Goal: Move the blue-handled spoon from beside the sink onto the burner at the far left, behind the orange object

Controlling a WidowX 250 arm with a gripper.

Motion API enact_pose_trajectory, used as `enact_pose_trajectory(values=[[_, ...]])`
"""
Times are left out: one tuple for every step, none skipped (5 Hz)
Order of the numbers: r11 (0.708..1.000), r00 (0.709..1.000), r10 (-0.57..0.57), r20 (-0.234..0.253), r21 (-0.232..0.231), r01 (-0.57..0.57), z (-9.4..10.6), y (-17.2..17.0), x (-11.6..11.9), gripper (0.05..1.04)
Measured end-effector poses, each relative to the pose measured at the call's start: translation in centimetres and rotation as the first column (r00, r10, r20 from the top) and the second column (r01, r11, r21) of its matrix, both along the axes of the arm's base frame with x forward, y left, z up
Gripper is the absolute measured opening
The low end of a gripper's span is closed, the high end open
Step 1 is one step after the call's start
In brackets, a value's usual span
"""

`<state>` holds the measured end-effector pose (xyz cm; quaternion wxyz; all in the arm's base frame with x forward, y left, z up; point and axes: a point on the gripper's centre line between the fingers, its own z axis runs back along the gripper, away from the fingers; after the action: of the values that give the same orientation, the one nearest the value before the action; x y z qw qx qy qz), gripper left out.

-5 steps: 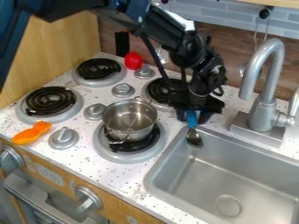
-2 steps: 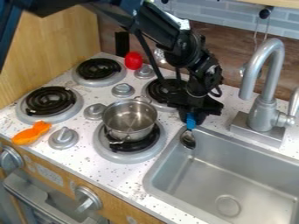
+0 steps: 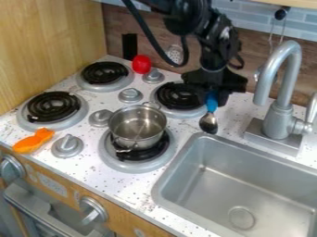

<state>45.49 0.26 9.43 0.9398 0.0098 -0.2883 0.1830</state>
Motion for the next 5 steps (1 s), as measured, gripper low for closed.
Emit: enact_pose_trajectory(values=[[0.999, 1.000, 0.009, 0.028, -0.034, -0.008, 2.7, -0.3, -1.7, 0.425], [0.998, 0.999, 0.035, 0.028, -0.055, -0.034, 4.7, 0.8, -3.7, 0.425], [0.989, 0.989, 0.145, -0.017, -0.034, -0.146, 5.7, 6.3, -6.3, 0.425], [0.973, 0.973, 0.229, -0.037, 0.020, -0.228, 6.3, 11.1, -8.2, 0.425], [0.943, 0.942, 0.329, -0.072, 0.076, -0.324, 6.1, 15.5, -10.2, 0.425]])
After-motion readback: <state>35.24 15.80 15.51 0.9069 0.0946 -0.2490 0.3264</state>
